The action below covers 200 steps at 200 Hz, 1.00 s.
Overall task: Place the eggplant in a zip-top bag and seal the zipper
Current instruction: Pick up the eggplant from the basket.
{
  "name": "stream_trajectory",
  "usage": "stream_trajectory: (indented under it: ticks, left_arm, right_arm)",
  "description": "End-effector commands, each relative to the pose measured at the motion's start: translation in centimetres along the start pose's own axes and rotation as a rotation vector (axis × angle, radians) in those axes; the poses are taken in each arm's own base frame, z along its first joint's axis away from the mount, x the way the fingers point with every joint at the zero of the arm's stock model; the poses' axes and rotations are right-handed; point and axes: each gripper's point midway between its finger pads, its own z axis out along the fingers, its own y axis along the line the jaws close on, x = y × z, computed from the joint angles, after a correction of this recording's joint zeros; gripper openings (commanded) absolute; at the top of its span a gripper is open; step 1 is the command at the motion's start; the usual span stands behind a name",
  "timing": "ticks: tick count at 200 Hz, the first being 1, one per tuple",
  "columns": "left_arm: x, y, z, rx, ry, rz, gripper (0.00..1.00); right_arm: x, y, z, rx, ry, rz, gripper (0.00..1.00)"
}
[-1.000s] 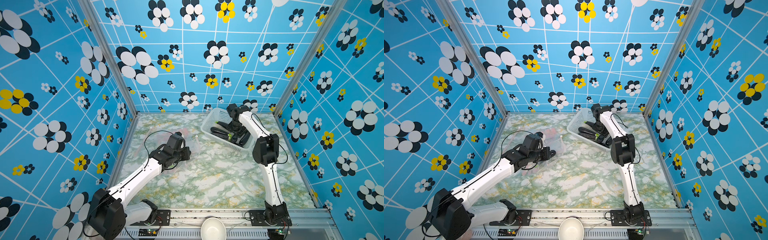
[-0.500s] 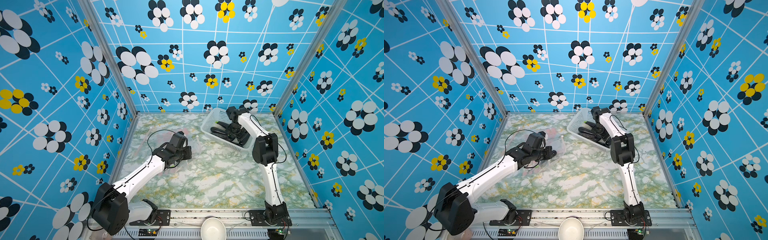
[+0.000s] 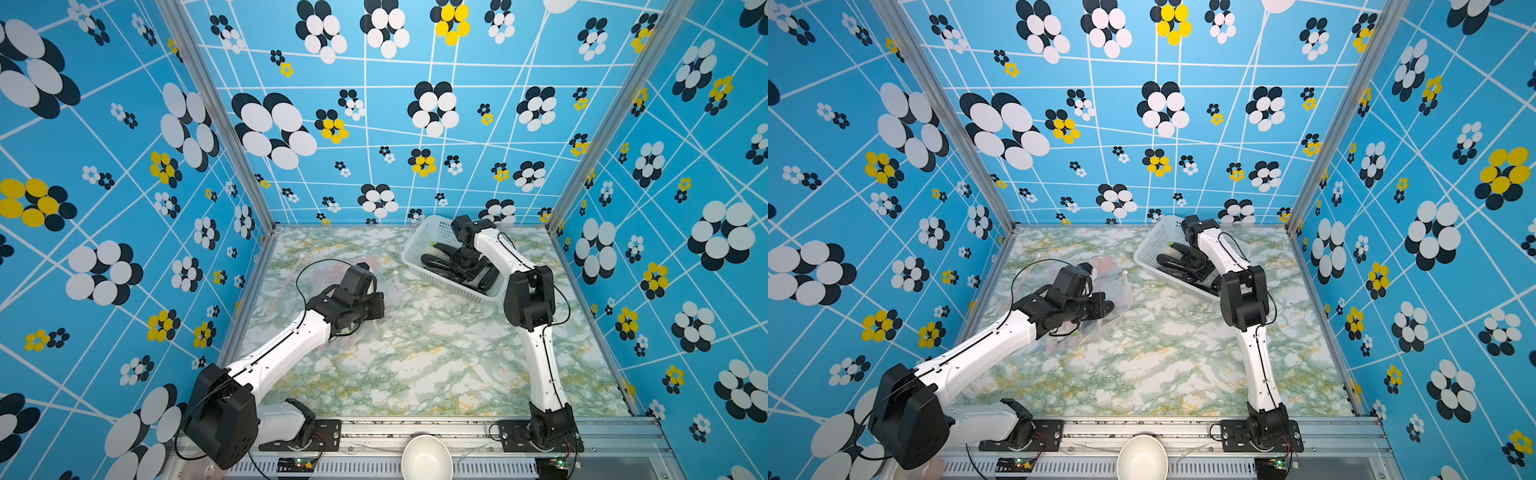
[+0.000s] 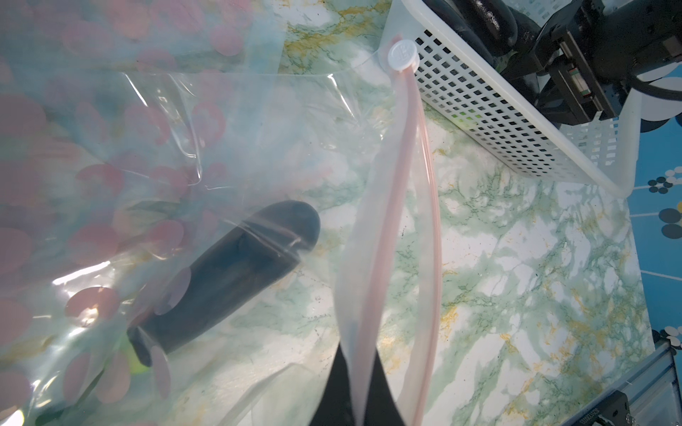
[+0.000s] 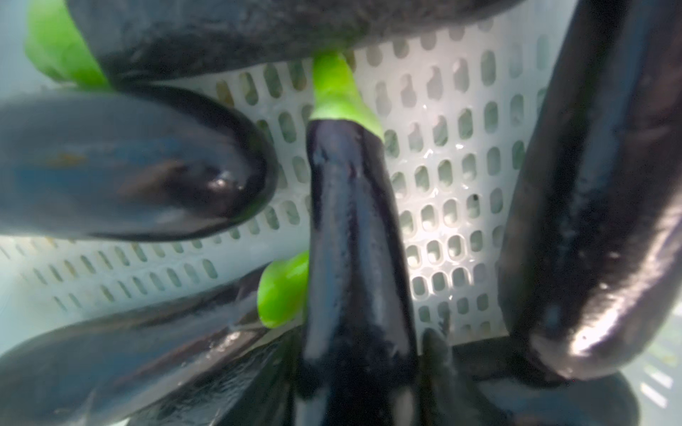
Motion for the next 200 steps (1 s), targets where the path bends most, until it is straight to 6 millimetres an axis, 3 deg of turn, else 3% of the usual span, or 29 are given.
stream_trajectory:
  ticks: [1,13,74,81,124,155,162,180,200]
  left_arm:
    - [-1.3,-1.1,-0.4,0.023,-0.035,0.014,0.0]
    - [-1.3,-1.1,-0.5,0.02,-0.038,0.017,0.0]
    - [-1.6,-1.1,-1.4,0.025,-0.063,0.019,0.0]
    - [-1.5,-1.1,-1.4,0.025,-0.063,0.018,0.0]
    - [-1.9,-1.5,-1.7,0.038,-0.075,0.014,0.0]
    - [-2.0,-1.6,-1.8,0.053,-0.082,0.005,0.0]
    - [-1.9,-1.7,-1.7,0.06,-0.08,0.0,0.0]
    - [-1.9,-2.0,-1.9,0.075,-0.074,-0.011,0.0]
    - [-1.7,-2.1,-2.2,0.088,-0.067,-0.019,0.0]
  right_arm:
    - [-0.5,0.0,-1.1,-0.018,-0.024,0.001,0.47]
    - [-0.8,0.2,-2.1,-0.051,-0.035,-0.006,0.42]
    - [-1.9,0.8,-8.3,-0.196,-0.132,-0.017,0.42]
    - [-2.1,1.1,-10.5,-0.253,-0.159,-0.023,0.42]
    - [-1.9,2.5,-16.7,-0.497,-0.245,-0.106,0.44]
    - [0.4,4.8,-21.8,-0.858,-0.31,-0.268,0.42]
    - [1.4,4.6,-21.4,-0.907,-0.301,-0.289,0.41]
    - [3.2,4.3,-23.0,-1.011,-0.34,-0.328,0.38]
    - [6.5,4.2,-24.1,-1.023,-0.403,-0.443,0.37]
